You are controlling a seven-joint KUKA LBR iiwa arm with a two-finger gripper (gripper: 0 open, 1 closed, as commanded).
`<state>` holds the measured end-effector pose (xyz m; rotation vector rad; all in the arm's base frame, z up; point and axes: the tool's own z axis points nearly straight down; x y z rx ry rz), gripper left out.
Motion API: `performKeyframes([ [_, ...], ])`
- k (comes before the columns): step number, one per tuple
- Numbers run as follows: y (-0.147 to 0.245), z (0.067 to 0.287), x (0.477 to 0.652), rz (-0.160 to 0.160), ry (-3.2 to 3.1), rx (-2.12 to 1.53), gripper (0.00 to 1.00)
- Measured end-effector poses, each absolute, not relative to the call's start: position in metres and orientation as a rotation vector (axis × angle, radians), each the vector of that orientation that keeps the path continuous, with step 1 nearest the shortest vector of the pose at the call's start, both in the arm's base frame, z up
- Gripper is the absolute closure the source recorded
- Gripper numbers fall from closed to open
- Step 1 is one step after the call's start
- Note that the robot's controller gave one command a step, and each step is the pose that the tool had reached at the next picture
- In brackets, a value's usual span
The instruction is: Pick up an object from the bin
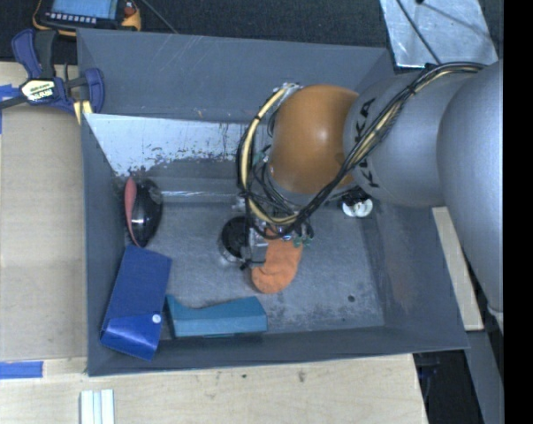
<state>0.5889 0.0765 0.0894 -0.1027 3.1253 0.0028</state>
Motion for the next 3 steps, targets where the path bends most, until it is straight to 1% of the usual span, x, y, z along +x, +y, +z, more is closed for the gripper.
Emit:
performKeyframes([
  [1,0.071,0.089,0.559,0.014,3.095,0.001,1.00],
  [2,0.069,0.087,0.550,0.016,3.090,0.023,1.00],
  [3,0.067,0.111,0.547,0.000,3.120,-0.315,1.00],
])
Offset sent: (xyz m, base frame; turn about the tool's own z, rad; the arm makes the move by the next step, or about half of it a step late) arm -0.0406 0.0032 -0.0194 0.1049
